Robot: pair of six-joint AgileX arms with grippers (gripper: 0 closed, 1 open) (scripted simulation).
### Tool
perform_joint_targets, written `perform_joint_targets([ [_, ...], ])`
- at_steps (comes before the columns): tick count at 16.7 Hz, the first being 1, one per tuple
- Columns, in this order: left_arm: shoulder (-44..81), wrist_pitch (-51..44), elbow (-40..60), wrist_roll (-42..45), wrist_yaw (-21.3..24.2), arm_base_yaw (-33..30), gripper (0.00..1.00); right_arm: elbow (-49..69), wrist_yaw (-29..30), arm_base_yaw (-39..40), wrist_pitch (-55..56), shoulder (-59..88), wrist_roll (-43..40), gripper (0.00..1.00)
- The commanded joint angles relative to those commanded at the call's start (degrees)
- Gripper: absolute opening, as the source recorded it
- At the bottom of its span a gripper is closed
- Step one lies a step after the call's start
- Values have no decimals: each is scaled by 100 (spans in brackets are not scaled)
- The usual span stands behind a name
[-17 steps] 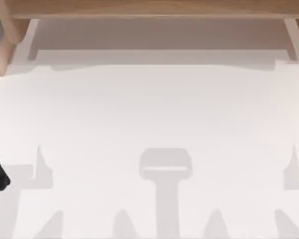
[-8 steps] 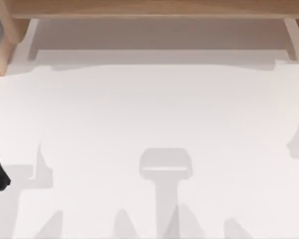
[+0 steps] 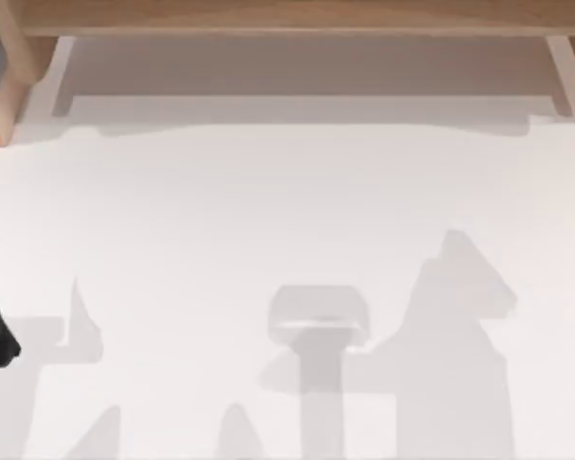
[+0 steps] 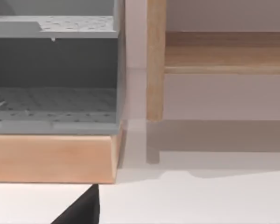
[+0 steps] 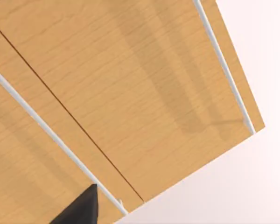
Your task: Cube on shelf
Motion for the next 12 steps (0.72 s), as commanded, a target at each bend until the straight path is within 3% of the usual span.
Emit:
perform_joint_targets([
  [6, 0, 0, 0, 0, 0, 0, 100, 1323, -741, -488, 1387, 2889, -1766, 100],
  [12, 0, 0, 0, 0, 0, 0, 100, 2080, -1578, -598, 2280, 5255, -2816, 100],
])
